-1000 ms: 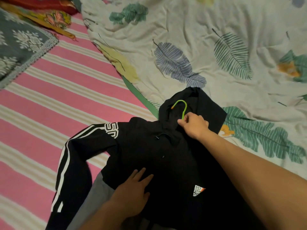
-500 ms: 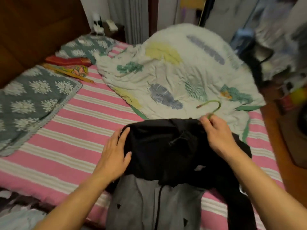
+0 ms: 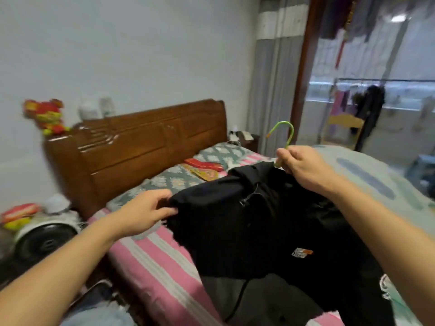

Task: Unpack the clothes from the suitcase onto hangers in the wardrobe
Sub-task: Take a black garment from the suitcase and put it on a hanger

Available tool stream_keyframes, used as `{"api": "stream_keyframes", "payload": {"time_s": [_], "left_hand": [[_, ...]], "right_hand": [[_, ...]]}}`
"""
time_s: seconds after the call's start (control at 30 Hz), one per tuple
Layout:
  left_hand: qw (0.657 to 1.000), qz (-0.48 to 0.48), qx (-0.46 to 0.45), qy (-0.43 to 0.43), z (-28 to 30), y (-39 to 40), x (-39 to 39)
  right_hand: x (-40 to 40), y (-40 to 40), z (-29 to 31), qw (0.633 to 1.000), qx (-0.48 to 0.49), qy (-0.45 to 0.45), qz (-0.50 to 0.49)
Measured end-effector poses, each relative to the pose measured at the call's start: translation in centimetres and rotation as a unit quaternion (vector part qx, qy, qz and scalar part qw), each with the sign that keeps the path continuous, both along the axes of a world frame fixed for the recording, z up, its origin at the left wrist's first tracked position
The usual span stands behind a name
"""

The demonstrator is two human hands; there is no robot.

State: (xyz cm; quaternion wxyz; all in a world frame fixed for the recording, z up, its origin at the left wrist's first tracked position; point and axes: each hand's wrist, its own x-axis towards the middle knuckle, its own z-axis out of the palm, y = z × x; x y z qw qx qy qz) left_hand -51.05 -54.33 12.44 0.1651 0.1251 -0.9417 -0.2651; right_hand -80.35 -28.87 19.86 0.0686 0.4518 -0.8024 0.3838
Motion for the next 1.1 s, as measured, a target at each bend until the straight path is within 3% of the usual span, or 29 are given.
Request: {"api": "stream_keyframes", "payload": {"time_s": [0.07, 0.13, 0.2, 0.27, 0.3, 0.4, 0.47, 0.6, 0.73, 0.83, 0.93, 1.0, 1.1], "left_hand": [[0.991, 0.1, -0.093, -0.014, 0.5, 0.1, 4.9], [0.974, 0.141, -0.142, -0.106, 1.7, 1.6, 9.2], [0.928, 0.169, -0.123, -0.308, 2.8, 3.8, 12.8], [0.885, 0.239, -0.057, -0.395, 3.4, 6.3, 15.4], [0.89, 0.272, -0.045, -0.363, 3.8, 7.5, 16.2], [0.917, 0.371, -0.104, -0.104, 4.2, 10.4, 16.5], [0.92, 0.373, -0.117, -0.025, 3.8, 12.4, 15.4], [0.893, 0.424, -0.15, 0.004, 2.3, 15.9, 14.0], [0.808, 0.536, -0.241, 0.03, 2.1, 18.7, 17.6], [0.755, 0.607, -0.246, 0.029, 1.7, 20.5, 22.6], [0.731, 0.632, -0.239, 0.09, 1.5, 23.0, 27.7], [0.733, 0.63, -0.237, 0.096, 1.0, 24.8, 30.5], [0.721, 0.653, -0.217, 0.079, -0.2, 27.1, 35.0]], "right_hand": [[0.5, -1.8, -0.9, 1.0, -0.002, 0.01, 0.008], [1.6, -4.0, -2.1, 0.999, 0.025, 0.004, 0.047], [3.3, -6.3, -2.8, 0.994, 0.024, -0.025, 0.108], [5.7, -8.2, -2.8, 0.987, -0.028, -0.034, 0.154], [7.4, -8.9, -2.5, 0.981, -0.027, -0.027, 0.189], [13.2, -9.8, -2.6, 0.938, 0.05, 0.009, 0.343], [16.9, -9.9, -3.0, 0.911, 0.037, 0.007, 0.411], [22.8, -10.1, -1.8, 0.864, -0.026, 0.029, 0.502], [27.1, -10.0, -1.0, 0.823, -0.112, 0.042, 0.555], [27.5, -11.5, -4.5, 0.833, -0.179, 0.066, 0.519], [28.6, -13.9, -10.7, 0.872, -0.02, -0.002, 0.488], [30.8, -15.1, -14.0, 0.862, 0.077, -0.04, 0.499], [35.2, -15.2, -15.5, 0.822, 0.073, -0.083, 0.558]]}}
